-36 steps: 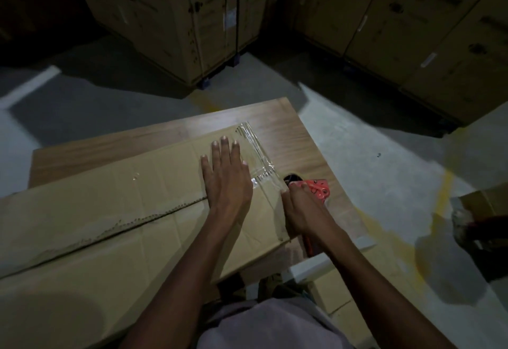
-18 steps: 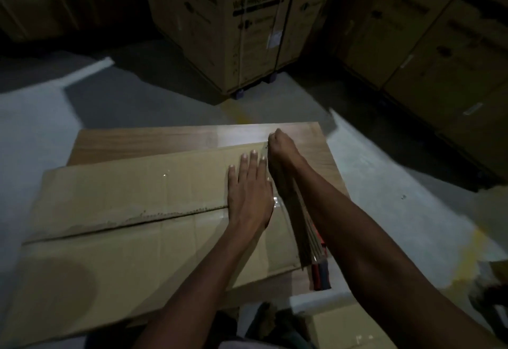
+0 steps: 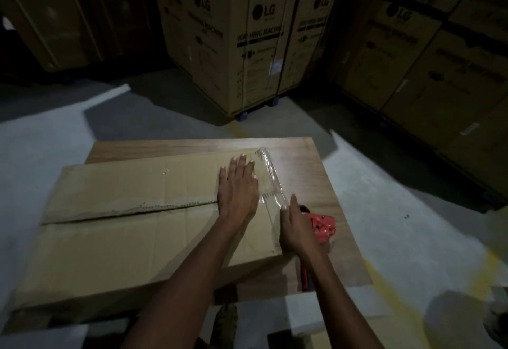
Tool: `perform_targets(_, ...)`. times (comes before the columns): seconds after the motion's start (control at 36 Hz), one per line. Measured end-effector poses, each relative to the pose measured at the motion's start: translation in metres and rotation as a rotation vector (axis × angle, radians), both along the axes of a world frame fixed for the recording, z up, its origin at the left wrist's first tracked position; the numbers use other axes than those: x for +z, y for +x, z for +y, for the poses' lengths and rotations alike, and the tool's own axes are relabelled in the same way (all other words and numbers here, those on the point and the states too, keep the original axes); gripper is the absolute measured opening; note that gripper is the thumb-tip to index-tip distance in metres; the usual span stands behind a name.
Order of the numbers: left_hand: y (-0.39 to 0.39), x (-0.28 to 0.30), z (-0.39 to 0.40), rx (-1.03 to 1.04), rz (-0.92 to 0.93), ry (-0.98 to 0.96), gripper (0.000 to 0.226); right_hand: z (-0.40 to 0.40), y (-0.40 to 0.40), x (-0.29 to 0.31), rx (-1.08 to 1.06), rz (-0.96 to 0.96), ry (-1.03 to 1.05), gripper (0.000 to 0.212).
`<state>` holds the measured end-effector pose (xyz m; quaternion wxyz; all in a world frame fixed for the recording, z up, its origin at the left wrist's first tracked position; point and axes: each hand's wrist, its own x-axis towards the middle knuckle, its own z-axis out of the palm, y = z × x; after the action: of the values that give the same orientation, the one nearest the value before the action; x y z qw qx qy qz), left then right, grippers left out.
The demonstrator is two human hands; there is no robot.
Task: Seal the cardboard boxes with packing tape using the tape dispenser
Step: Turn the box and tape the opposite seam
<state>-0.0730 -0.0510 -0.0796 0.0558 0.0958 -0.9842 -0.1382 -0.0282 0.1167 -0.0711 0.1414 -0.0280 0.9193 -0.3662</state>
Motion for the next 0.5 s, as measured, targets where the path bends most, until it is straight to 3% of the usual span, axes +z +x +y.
perform_targets(0.11,0.006,0.002,-0.002,-0.014,0.056,0.077,0.049,0.007,0.067,-0.017,-0.295,0.11,-0.372,0.05)
perform_targets(0.22,0.013,0.013,-0.005,0.009,0.177,0.269,0.041,-0.004,0.107,-0.023,-0.534,0.072,-0.536,0.046)
perform_targets(0.31,0.029,0.022,-0.01,0.064,0.237,0.327,0.044,-0.014,0.112,-0.018,-0.612,-0.033,-0.55,0.059)
perform_targets(0.5,0.069,0.02,-0.06,0.142,0.183,0.292,0.055,-0.046,0.128,-0.011,-0.514,-0.128,-0.496,0.082)
